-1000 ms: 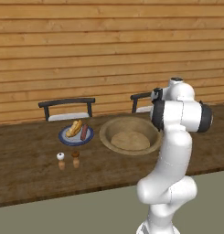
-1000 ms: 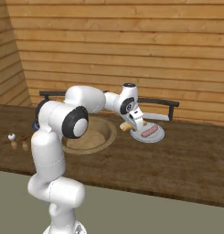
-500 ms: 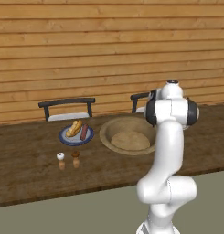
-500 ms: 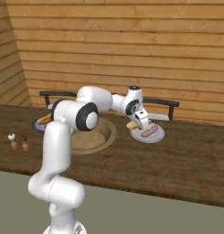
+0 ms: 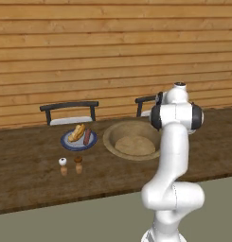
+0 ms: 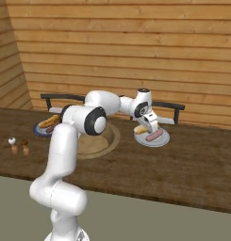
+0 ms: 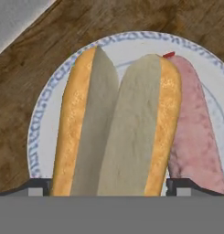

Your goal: Place one bun and one sausage from the bowl on each plate.

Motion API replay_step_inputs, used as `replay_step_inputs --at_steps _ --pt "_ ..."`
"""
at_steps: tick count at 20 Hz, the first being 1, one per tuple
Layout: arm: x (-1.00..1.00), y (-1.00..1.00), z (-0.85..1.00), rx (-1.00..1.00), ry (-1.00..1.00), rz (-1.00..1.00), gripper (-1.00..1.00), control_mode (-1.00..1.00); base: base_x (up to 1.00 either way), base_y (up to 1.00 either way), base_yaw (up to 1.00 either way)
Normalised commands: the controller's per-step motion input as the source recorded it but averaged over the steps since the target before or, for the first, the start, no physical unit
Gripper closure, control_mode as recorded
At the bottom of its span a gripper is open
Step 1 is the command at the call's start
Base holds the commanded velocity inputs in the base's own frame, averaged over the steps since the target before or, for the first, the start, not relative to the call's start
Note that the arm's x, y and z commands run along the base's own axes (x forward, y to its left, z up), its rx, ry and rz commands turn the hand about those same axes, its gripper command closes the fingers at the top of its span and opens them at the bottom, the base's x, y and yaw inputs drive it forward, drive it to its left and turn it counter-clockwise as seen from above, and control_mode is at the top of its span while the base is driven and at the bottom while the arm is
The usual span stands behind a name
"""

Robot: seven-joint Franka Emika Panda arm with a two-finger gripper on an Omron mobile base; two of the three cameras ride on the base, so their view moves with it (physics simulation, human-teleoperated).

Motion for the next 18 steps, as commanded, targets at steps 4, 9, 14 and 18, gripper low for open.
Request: replay_step_inputs --at_steps 4,9,14,18 --pt "-0.03 -0.08 0.19 0.02 -0.02 0.00 -1.00 -1.00 0.00 0.00 0.00" --pt "-0.79 0.09 0.91 0.00 -0.30 0.02 -1.00 -1.00 0.00 0.00 0.00" --pt "-1.00 0.40 0.67 -0.08 -0.45 0.04 -1.00 -1.00 0.00 0.00 0.00" --pt "-1.00 0.64 0.11 -0.09 -0.37 0.20 -1.00 -1.00 0.00 0.00 0.00"
